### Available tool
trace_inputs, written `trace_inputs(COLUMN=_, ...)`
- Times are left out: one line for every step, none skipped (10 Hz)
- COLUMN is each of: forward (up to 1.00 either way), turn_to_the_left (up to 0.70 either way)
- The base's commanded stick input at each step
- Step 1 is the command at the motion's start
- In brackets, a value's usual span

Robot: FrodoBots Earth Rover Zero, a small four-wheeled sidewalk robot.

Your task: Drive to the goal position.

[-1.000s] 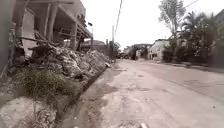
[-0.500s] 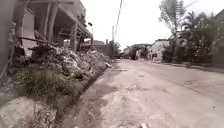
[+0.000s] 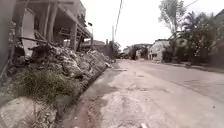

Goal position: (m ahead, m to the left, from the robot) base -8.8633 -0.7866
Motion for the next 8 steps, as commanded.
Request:
trace_inputs(forward=0.06, turn_to_the_left=0.0)
trace_inputs(forward=0.06, turn_to_the_left=0.0)
trace_inputs(forward=0.06, turn_to_the_left=0.0)
trace_inputs(forward=0.06, turn_to_the_left=0.0)
trace_inputs(forward=0.06, turn_to_the_left=0.0)
trace_inputs(forward=0.06, turn_to_the_left=0.0)
trace_inputs(forward=0.06, turn_to_the_left=0.0)
trace_inputs(forward=0.06, turn_to_the_left=0.0)
